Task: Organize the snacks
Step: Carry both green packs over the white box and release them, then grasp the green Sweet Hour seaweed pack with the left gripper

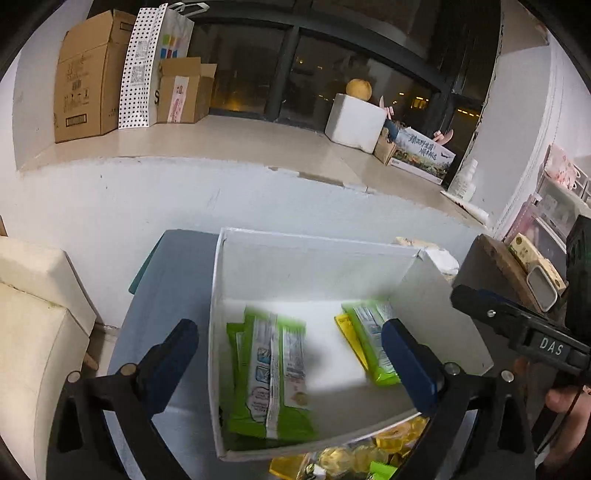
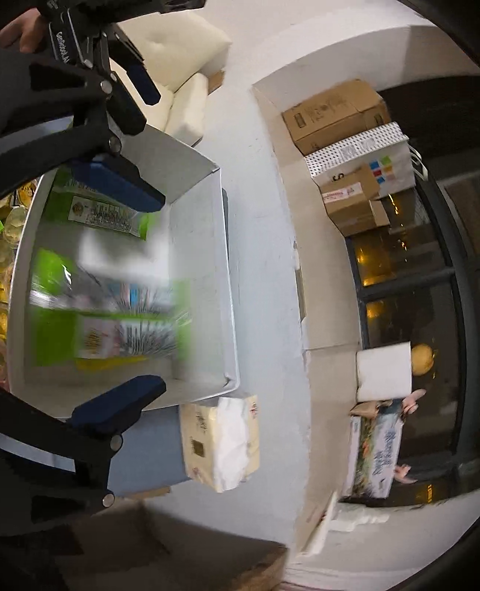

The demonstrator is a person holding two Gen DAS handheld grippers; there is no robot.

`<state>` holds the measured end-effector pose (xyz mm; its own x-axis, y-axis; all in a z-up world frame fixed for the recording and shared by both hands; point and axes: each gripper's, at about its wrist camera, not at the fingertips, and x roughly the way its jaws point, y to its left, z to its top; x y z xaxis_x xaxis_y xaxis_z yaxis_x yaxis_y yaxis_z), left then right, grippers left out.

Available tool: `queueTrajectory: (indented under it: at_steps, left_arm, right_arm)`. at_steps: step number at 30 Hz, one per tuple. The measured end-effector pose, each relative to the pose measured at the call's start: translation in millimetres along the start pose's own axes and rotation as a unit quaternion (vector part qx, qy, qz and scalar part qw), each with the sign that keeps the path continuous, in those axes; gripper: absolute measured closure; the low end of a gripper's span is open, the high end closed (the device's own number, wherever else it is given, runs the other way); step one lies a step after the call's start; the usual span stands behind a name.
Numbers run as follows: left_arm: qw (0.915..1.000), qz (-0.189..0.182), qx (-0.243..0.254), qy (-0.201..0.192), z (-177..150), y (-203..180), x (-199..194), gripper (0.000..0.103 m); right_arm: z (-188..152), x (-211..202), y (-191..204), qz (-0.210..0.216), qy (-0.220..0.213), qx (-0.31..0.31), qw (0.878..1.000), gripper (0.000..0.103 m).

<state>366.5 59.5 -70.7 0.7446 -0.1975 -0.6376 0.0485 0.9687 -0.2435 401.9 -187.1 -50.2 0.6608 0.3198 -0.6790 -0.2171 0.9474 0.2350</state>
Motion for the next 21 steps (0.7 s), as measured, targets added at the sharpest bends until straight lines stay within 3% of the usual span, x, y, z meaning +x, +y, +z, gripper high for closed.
queueTrajectory:
  at_steps: [11,14,21]
  left_arm:
    - [0.9983,-0.006,0.054,-0.021,-35.3,-13.6,-48.1,0.001]
    - [0.9951,-0.021,0.093,-0.027,-59.2,-27.3,-69.1,0.000]
    - [0.9848,-0.038,0.169,0.013,-139.0,-54.1,-85.6,0.000]
  right_arm:
    - [-31.3,-57.5,-8.7,0.018,-0.037,-0.002,0.999,0.008]
    - [-49.4,-85.8,-7.9,0.041,-0.053,0.001,0.998,0.000]
    - [-109.0,-141.6,-9.4,0.050,-0.065,0.004,0.997,0.000]
